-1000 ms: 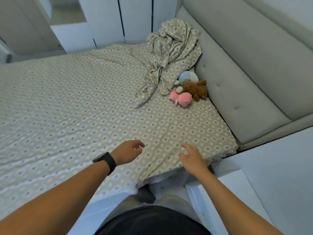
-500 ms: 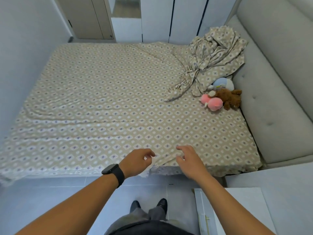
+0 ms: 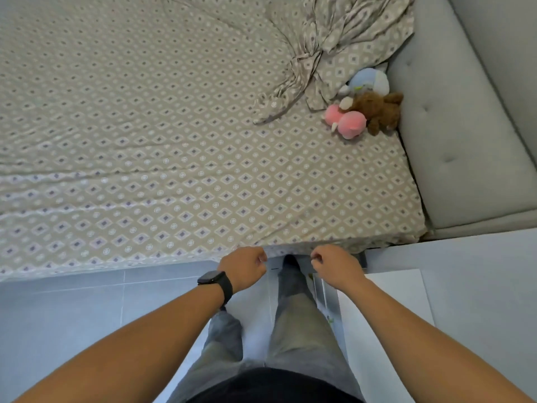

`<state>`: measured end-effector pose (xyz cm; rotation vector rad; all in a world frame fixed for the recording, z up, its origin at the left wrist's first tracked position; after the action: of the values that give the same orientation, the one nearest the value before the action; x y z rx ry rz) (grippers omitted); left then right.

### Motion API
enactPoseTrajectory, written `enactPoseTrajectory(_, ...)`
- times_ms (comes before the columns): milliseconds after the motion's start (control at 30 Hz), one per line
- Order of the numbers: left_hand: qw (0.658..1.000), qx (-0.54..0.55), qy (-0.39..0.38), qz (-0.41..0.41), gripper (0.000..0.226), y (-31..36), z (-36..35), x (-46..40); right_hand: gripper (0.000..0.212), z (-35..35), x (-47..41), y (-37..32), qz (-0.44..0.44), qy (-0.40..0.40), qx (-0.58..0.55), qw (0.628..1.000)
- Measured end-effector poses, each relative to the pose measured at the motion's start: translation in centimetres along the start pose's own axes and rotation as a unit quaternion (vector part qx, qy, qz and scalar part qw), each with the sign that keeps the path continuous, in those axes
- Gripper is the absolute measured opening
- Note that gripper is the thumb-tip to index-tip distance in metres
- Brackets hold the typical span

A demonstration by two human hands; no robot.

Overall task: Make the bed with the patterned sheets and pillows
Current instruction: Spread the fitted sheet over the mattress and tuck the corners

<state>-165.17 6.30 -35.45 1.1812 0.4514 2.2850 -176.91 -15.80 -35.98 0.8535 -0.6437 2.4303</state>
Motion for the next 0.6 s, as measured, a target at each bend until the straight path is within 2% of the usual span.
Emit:
enactPoseTrajectory(133,0.997,-0.002,0.001,0.073,0.023,1.1,-2.9,-7.1,0.014,0.1,-6.4,5.5,-0.001,-0.031,0.043,0.999)
enactPoseTrajectory(300,0.989,0.002,-0.031,0.144,0.022,-0.5,-10.2,-18.1,0.017,-2.8,-18.2,11.9,0.055,-0.026,0.133,0.989)
enactPoseTrajectory(367,0.987,-0.005,-0.046,0.151,0.017,-1.6,-13.0,-21.8,0.018,-5.2,-22.6,13.6,0.084,-0.035,0.180,0.979)
enactPoseTrajectory(433,0.988,-0.029,-0.050,0.143,0.022,-2.9,-15.5,-24.9,0.019,-7.9,-26.0,15.4,0.096,-0.049,0.200,0.974)
enactPoseTrajectory(533,0.987,-0.072,-0.053,0.137,0.034,-4.8,-18.3,-29.0,0.020,-11.4,-29.5,17.6,0.091,-0.070,0.162,0.980)
enactPoseTrajectory(600,0.986,-0.096,-0.034,0.130,0.028,-5.5,-18.9,-30.2,0.011,-12.1,-30.1,18.3,0.108,-0.041,0.150,0.982)
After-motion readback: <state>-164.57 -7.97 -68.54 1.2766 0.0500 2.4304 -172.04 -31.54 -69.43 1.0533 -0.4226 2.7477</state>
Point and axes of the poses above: each hand's wrist, its own x-axis away from the middle knuckle, its own z-axis out of the back of the hand, y = z × x, the point moved 2 cm from there along -x, towards the middle knuckle, and after that the axes turned 3 degrees about -y, right-handed, at the moved point
